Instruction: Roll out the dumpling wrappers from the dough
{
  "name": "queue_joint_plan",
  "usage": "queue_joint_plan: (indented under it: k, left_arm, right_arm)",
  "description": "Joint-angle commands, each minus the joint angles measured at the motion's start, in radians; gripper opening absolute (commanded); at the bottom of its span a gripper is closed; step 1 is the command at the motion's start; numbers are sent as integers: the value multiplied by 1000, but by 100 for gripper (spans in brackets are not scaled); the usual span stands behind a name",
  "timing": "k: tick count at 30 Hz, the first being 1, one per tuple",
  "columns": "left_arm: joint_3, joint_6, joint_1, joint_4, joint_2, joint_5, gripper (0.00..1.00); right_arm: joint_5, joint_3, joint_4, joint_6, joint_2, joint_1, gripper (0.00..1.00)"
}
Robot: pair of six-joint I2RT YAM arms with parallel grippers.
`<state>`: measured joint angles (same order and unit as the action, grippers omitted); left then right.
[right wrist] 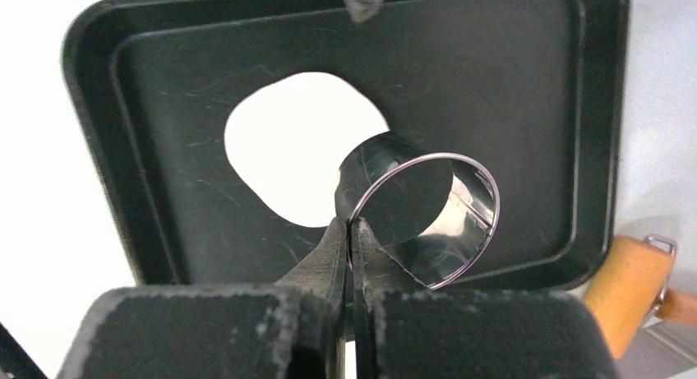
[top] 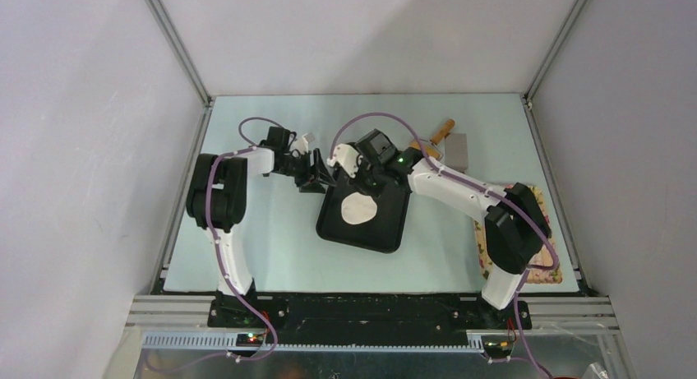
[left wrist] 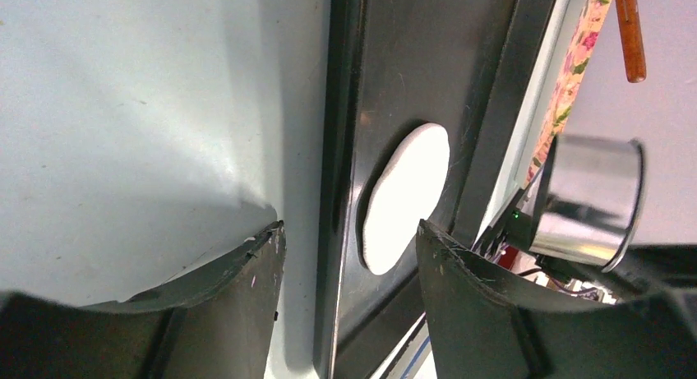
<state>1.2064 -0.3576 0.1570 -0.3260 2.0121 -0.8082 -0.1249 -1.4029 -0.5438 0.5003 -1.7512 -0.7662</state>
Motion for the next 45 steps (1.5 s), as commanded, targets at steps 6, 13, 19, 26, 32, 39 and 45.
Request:
queue_joint_plan:
  k: [6, 13, 19, 26, 32, 39, 45]
  left_arm:
    - [2, 53, -31, -15, 23, 52, 65]
    - [2, 56, -31, -14, 19, 57, 65]
    - [2, 55, -31, -14, 19, 59, 65]
    - [2, 56, -31, -14, 19, 61, 65]
    - [2, 57, -29, -14, 17, 62, 65]
    - [2, 57, -31, -14, 17, 61, 65]
    - [2, 57, -30, -13, 17, 62, 65]
  right_arm:
    - [72, -31, -13, -32, -28, -110, 0]
    - [90, 6, 1, -38, -73, -128, 0]
    - [88, 20, 9, -37, -91, -130, 0]
    - [75, 23, 7, -40, -111, -135, 0]
    - [74, 24, 6, -36, -131, -142, 0]
    - [80, 23, 9, -33, -150, -142, 0]
    - [82, 23, 5, -26, -155, -145, 0]
